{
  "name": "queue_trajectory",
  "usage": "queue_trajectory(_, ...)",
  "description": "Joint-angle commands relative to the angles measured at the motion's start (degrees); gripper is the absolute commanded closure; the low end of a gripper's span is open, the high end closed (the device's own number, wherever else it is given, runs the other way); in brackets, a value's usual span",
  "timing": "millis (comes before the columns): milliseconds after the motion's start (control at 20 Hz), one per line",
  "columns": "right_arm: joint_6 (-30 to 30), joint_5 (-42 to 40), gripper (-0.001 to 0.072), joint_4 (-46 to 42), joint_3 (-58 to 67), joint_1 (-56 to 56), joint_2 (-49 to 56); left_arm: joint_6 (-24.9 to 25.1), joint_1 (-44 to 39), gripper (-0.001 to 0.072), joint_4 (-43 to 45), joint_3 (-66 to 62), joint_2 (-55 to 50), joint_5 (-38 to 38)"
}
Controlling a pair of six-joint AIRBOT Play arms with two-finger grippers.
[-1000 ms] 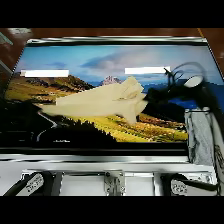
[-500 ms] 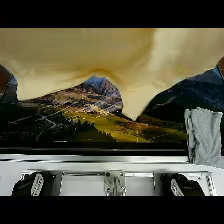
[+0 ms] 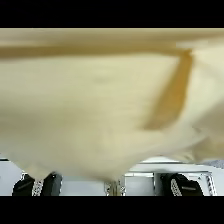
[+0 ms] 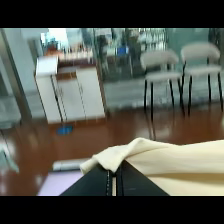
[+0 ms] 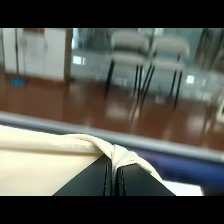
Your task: Fold the shirts.
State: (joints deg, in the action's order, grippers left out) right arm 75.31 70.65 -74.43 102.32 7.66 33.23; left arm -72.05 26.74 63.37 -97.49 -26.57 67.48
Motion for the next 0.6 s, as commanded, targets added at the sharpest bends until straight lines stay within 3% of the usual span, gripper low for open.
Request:
queue_trajectory(0,3.82,13.94,0.0646,-2.58,0.15,0.02,5.31,-0.63,0.02,0.0673,3.06,8.96,-0.63,5.25)
queue_trajectory(150,5.14,23.76,0.0646,-2.56,-1.4,0.02,15.02,3.93,0.02,0.0674,3.1,19.74,-3.15,5.03)
queue_trajectory(250,5.66,23.08,0.0646,-1.95,-5.68,-0.28,21.55,3.85,0.0,0.0674,3.06,24.65,-7.08,4.17)
queue_trajectory(350,5.75,18.51,0.0646,-1.99,-10.78,-2.29,28.74,3.87,0.0,0.0674,2.91,27.52,-13.68,3.89)
queue_trajectory(550,10.21,-2.19,0.0646,-1.7,-14.67,-8.85,45.11,3.85,-1.79,0.0674,-1.25,27.32,-31.54,3.3)
